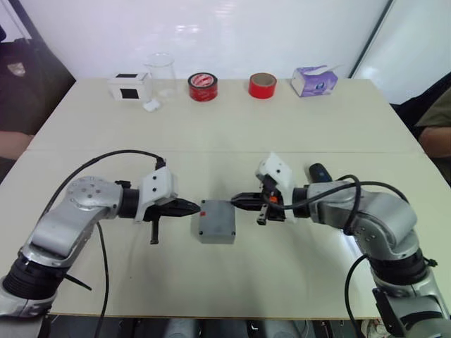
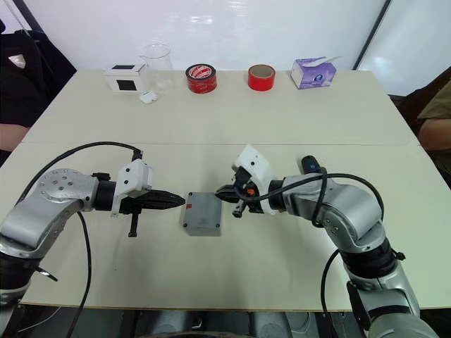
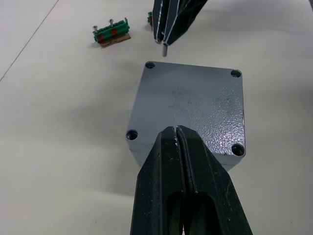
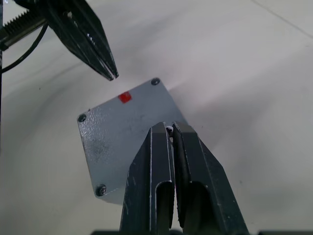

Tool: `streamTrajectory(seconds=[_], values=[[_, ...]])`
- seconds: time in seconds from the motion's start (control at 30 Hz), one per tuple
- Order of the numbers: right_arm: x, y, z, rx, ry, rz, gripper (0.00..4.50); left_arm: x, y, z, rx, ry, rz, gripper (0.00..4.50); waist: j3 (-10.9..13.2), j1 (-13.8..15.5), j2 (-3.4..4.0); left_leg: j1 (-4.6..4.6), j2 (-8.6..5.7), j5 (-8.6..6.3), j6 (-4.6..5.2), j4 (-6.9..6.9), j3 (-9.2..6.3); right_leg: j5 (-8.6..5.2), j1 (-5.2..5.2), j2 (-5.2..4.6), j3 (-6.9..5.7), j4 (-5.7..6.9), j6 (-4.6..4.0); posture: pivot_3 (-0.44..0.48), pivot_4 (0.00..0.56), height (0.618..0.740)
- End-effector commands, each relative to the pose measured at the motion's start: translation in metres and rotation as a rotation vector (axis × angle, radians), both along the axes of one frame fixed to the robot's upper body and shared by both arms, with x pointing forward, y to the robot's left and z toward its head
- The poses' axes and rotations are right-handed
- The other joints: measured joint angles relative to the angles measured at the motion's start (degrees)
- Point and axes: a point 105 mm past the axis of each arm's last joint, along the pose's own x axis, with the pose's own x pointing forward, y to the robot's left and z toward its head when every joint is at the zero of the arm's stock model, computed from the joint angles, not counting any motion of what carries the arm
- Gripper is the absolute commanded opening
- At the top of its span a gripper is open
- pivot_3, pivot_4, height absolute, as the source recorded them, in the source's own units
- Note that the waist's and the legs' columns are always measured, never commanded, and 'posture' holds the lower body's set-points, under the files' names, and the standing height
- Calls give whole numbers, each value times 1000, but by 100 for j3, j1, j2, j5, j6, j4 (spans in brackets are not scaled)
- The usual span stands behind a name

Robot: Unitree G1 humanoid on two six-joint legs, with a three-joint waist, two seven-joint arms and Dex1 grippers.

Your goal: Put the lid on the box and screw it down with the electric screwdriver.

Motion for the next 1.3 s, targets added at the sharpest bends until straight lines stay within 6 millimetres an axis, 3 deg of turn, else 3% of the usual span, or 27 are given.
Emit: streamTrajectory(seconds=[0.03,0.37,0.9,1.0,1.2,1.23,1.3], values=[[4,4,8,10,-48,14,96,-4,-3,9,-9,-42,-13,0,0,-1,0,0,1,0,0,0,-1,0,0,1,0,0,0,0,150,739],[12,5,8,7,-63,6,96,-4,-5,8,-13,-44,-12,0,0,0,0,0,1,0,0,0,-1,0,0,1,-1,0,0,0,150,739],[8,0,-24,-97,11,16,96,-4,-7,8,-19,-45,-1,0,0,1,0,0,1,0,0,0,-1,0,0,1,-1,0,0,0,150,739],[7,1,-22,-87,0,27,818,-4,-8,8,-25,-45,-5,0,0,0,0,1,1,0,0,0,-1,0,0,1,-1,0,0,0,150,739],[6,-8,1,-89,-61,29,3030,-4,-11,10,-37,-49,-15,0,0,8,0,1,1,0,0,0,-1,0,0,1,-1,0,0,0,150,739],[7,-12,8,-87,-71,18,3596,-5,-13,11,-45,-48,-18,0,0,14,0,1,1,0,0,0,-1,0,0,0,-1,0,0,0,150,739],[8,-21,19,-85,-84,4,4075,-5,-15,13,-52,-50,-24,0,0,17,0,-1,0,0,0,1,-1,0,0,-3,-1,0,0,0,150,739]])
